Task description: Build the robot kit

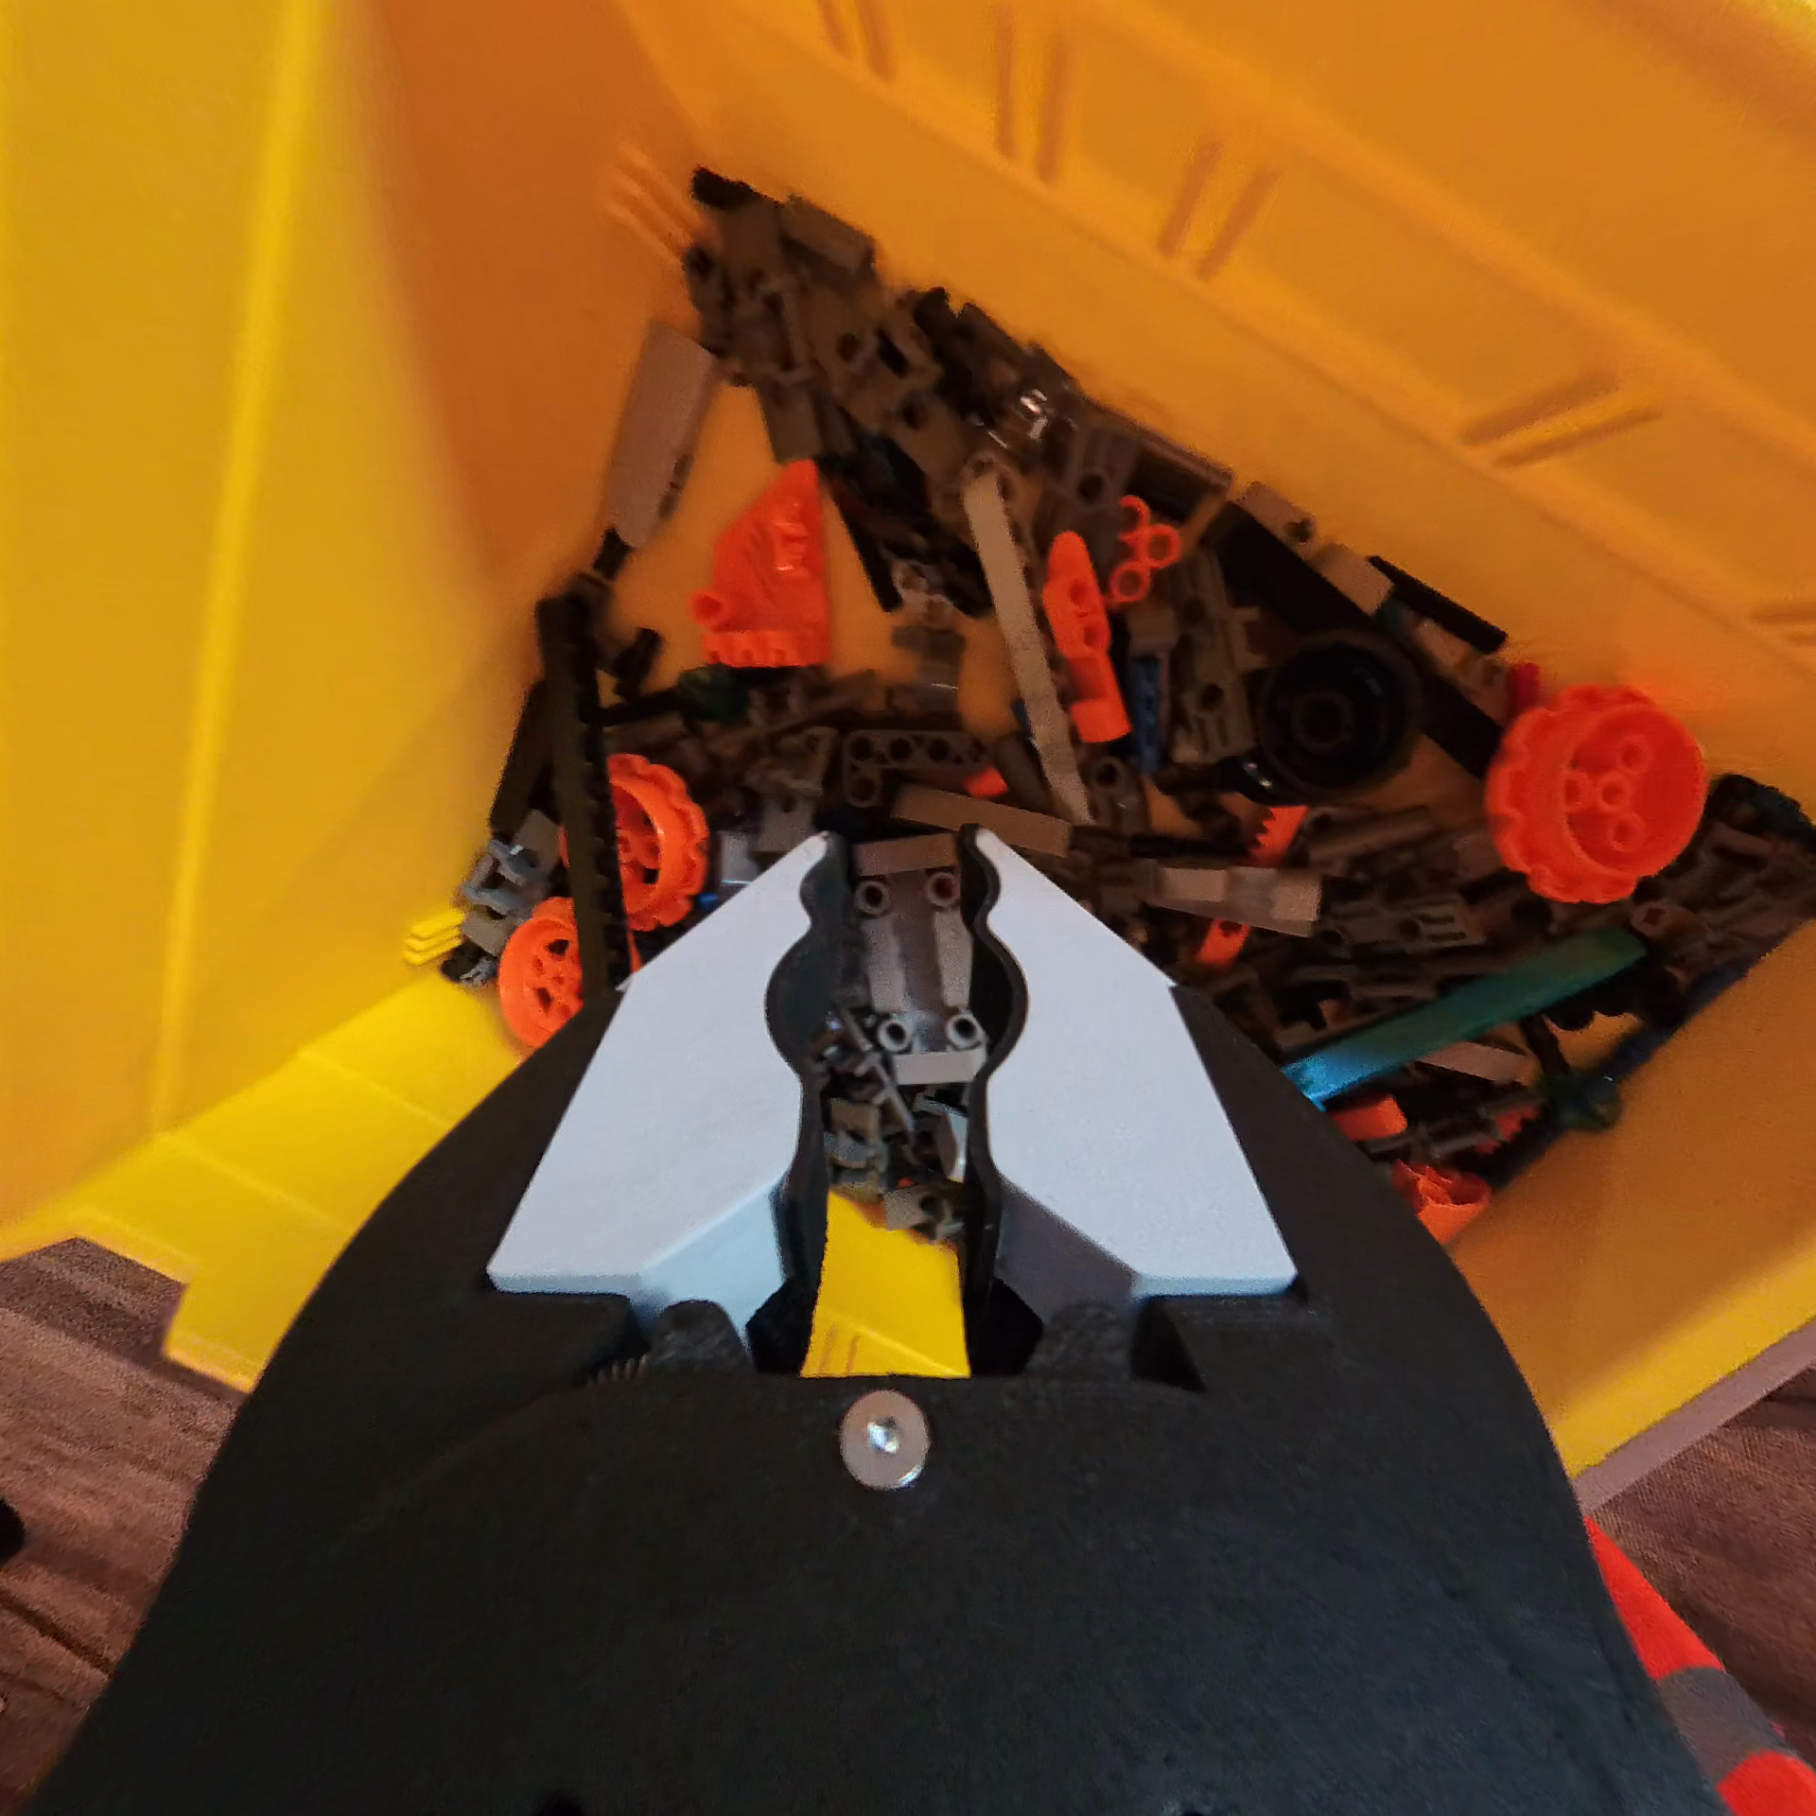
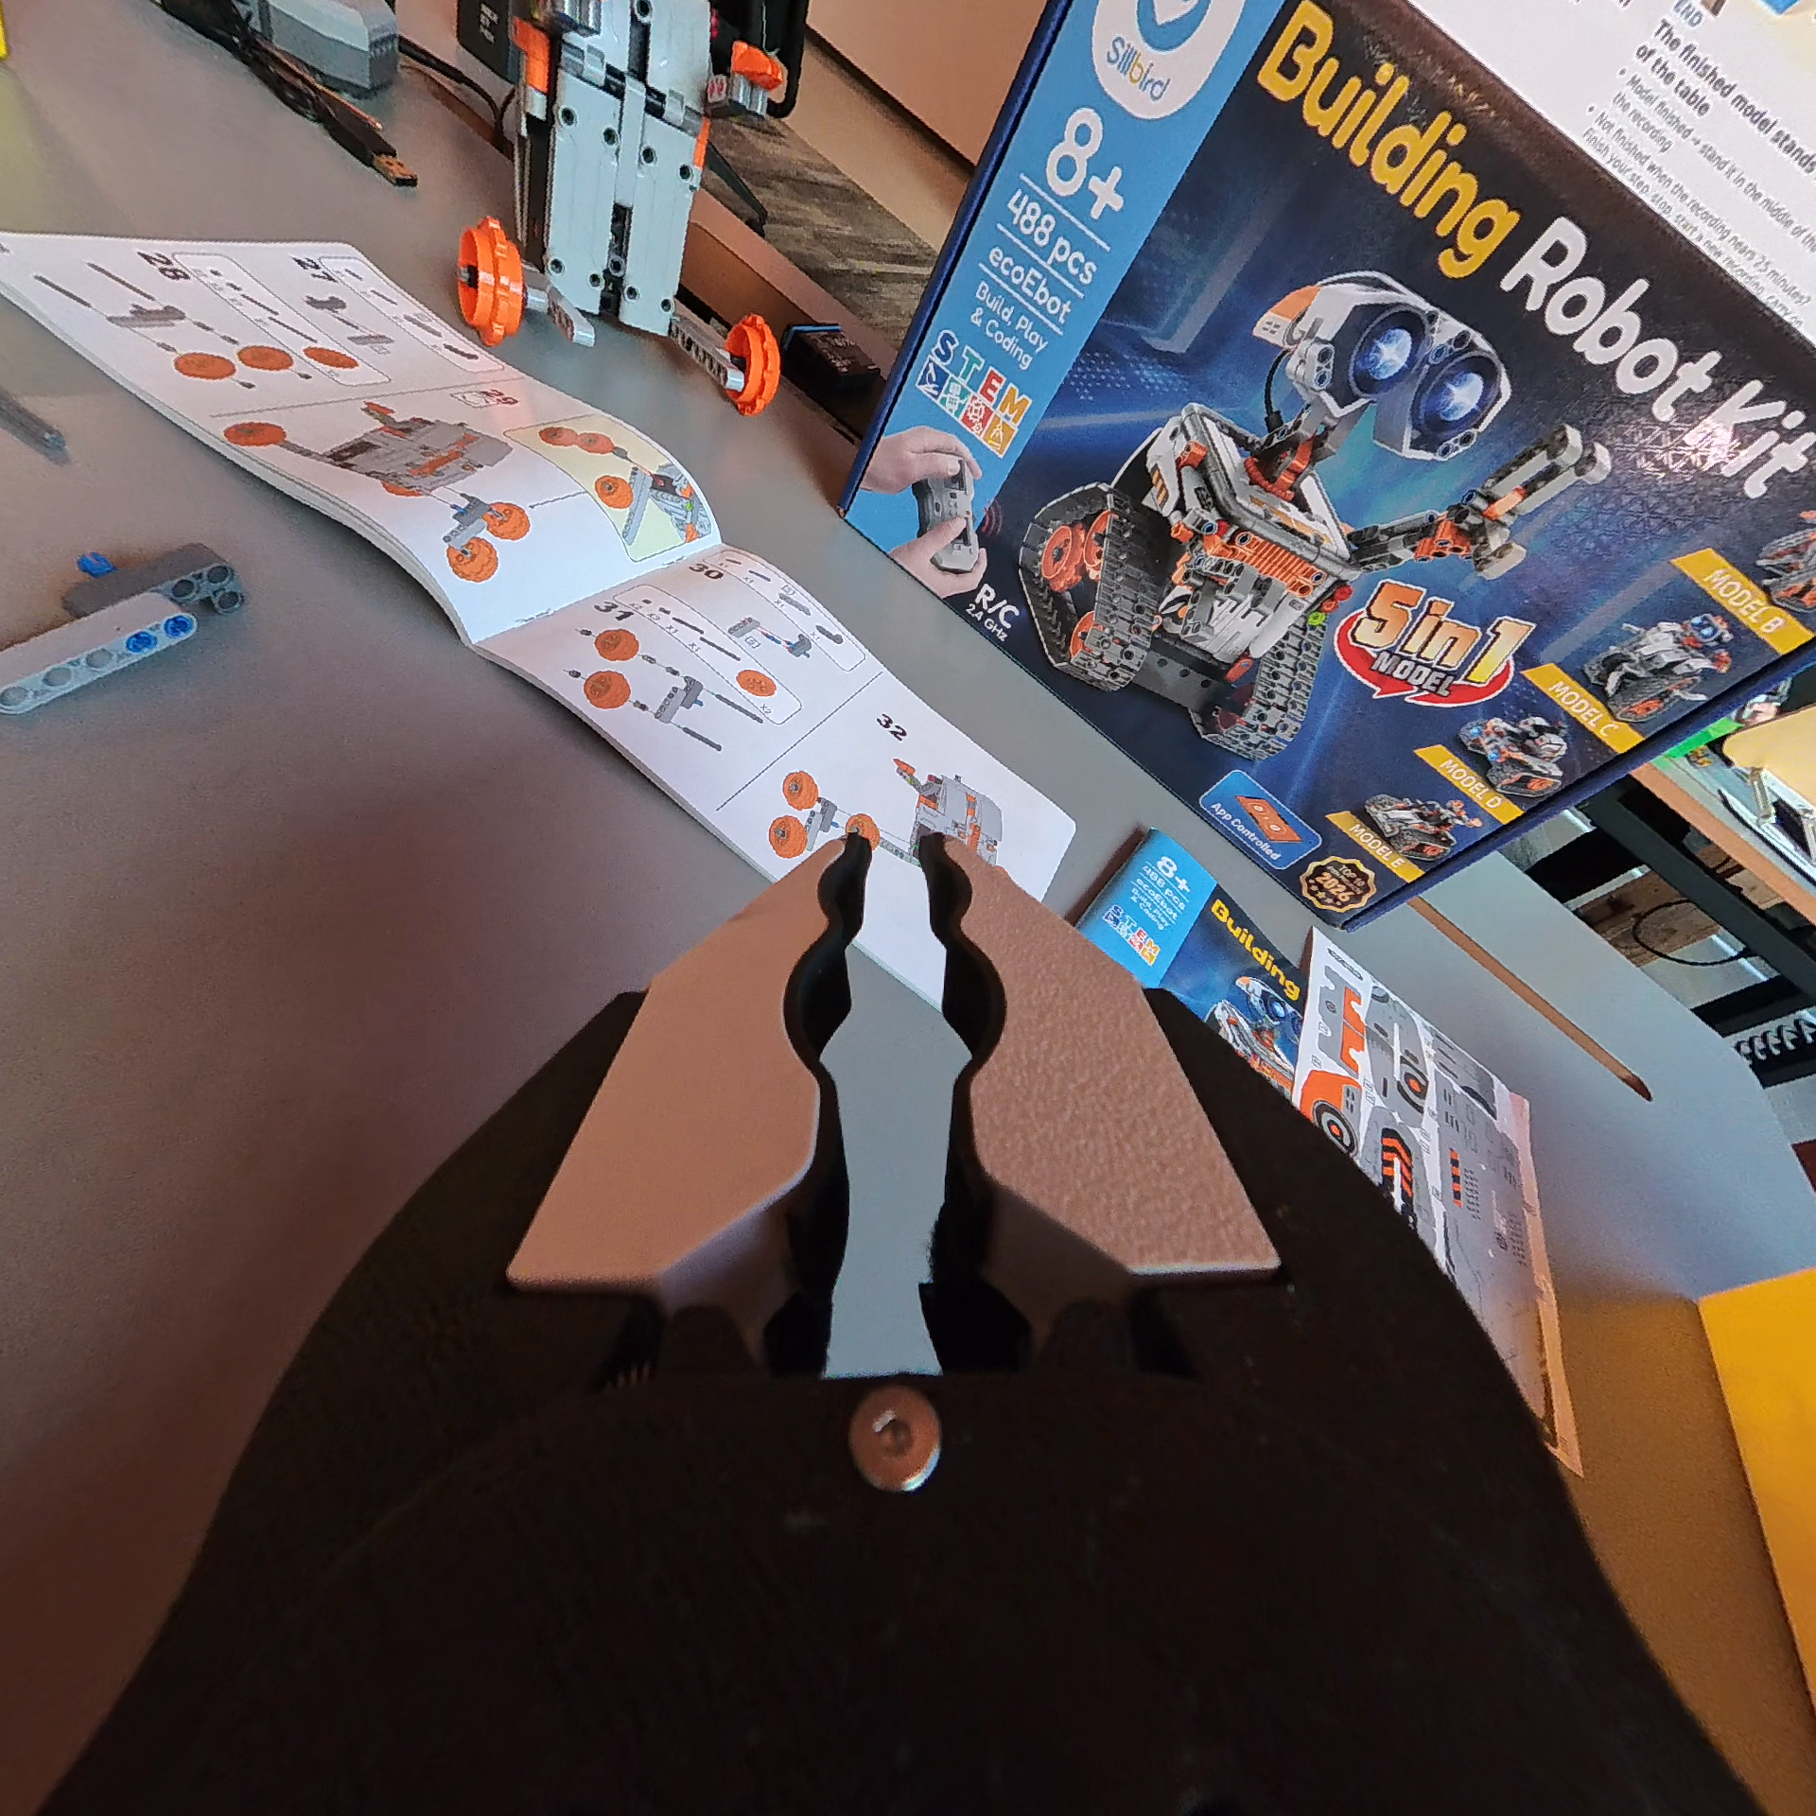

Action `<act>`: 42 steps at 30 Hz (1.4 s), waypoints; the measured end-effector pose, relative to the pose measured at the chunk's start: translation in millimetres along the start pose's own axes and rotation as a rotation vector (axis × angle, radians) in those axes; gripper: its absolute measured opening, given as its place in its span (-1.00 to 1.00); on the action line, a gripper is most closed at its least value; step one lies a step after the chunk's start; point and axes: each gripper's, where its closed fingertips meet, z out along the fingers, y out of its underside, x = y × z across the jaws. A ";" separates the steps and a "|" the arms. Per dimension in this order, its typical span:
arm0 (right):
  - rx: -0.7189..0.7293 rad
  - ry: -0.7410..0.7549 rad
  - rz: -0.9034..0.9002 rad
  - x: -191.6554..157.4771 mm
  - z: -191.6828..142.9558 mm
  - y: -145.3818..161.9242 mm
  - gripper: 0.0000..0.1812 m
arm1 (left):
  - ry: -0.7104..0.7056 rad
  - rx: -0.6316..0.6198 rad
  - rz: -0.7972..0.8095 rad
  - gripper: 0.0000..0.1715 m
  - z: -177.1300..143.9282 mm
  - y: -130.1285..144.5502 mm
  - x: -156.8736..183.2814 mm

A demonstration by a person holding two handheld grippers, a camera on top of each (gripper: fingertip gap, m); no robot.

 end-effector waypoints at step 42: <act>-0.019 -0.012 0.004 -2.7 3.8 4.5 -0.88 | 0.021 0.178 -0.315 -0.88 13.1 -17.3 -22.9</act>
